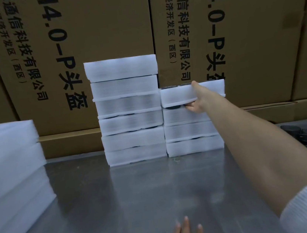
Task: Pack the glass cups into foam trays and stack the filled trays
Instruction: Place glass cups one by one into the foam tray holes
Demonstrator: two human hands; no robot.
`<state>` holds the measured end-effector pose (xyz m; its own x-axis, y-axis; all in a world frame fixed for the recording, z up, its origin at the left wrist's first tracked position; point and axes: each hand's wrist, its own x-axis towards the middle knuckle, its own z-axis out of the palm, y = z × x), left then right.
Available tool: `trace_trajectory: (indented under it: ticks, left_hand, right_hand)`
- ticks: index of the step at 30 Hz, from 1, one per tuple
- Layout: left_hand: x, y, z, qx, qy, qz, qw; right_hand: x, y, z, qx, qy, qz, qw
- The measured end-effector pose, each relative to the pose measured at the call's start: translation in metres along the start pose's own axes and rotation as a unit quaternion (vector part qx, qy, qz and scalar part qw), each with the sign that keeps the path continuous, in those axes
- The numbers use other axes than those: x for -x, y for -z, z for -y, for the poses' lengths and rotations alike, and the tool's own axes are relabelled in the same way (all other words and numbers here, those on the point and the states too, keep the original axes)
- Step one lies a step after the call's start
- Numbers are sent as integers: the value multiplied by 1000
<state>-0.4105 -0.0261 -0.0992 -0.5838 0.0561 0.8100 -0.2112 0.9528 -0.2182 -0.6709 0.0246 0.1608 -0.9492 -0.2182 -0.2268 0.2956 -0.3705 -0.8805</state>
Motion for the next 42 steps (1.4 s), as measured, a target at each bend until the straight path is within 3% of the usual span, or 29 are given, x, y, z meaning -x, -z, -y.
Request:
trace_trajectory:
  ticks: [5,11,22,27,30,34,38,39,42]
  left_hand:
    - [8,-7,-9,-53,-3,-48,997]
    - [7,-2,-10,-47,-14,-70,996]
    - [6,13,-10,-3,-8,-35,999]
    - [5,20,-9,39,-10,49,998]
    - [8,31,-11,119,11,97,988]
    - [-1,59,-6,203,16,255,945]
    - [-10,86,-2,248,53,351,901]
    - [-12,89,0,252,50,344,903]
    - [-9,81,-1,240,76,399,882]
  right_hand:
    - [4,1,3,149,40,-21,988]
    - [-3,23,-8,342,85,-38,935]
    - [-23,16,-20,447,145,-86,878]
    - [-23,11,-26,504,155,-125,841]
    - [-17,16,-43,520,176,-113,828]
    - [4,31,-82,533,214,-70,815]
    - [40,56,-130,548,207,-9,810]
    - [51,63,-141,551,201,8,810]
    - [88,80,-174,514,192,50,835]
